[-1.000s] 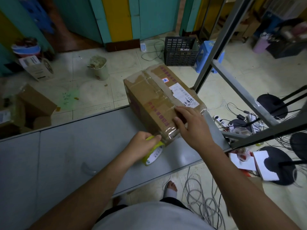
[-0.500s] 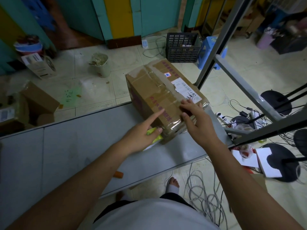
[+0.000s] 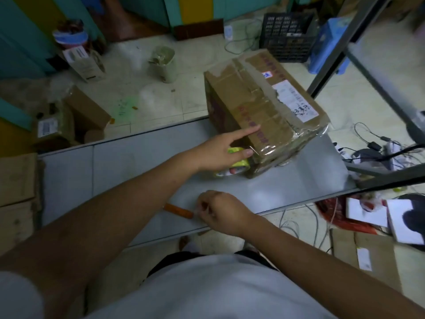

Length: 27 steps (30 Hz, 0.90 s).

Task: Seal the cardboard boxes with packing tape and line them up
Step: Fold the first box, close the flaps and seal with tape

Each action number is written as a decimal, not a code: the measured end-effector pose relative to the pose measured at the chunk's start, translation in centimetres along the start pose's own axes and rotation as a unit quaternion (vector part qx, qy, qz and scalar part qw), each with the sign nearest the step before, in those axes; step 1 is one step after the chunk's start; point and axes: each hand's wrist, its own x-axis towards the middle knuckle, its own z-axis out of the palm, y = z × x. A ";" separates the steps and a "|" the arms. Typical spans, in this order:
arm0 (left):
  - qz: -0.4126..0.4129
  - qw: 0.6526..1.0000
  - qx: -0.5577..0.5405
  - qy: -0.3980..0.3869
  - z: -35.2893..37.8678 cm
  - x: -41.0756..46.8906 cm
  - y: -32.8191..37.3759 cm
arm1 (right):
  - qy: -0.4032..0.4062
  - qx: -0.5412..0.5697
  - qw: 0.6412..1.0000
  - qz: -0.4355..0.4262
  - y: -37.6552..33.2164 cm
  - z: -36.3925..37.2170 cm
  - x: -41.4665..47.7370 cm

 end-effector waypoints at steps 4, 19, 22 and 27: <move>0.002 0.999 -0.020 -0.044 -0.5 -0.2 0.2 | -0.121 -0.098 0.987 0.041 0.0 5.9 5.9; 0.016 0.995 -0.035 -0.089 -0.9 -0.7 0.9 | -0.058 0.016 0.983 0.173 5.4 -4.5 -4.9; 0.013 0.991 -0.087 -0.101 -0.3 0.0 0.9 | 0.011 0.055 0.966 0.253 6.7 -8.9 -12.1; 0.001 0.980 -0.154 -0.123 0.2 0.2 0.7 | 0.119 0.093 0.955 0.254 5.0 -12.5 -18.2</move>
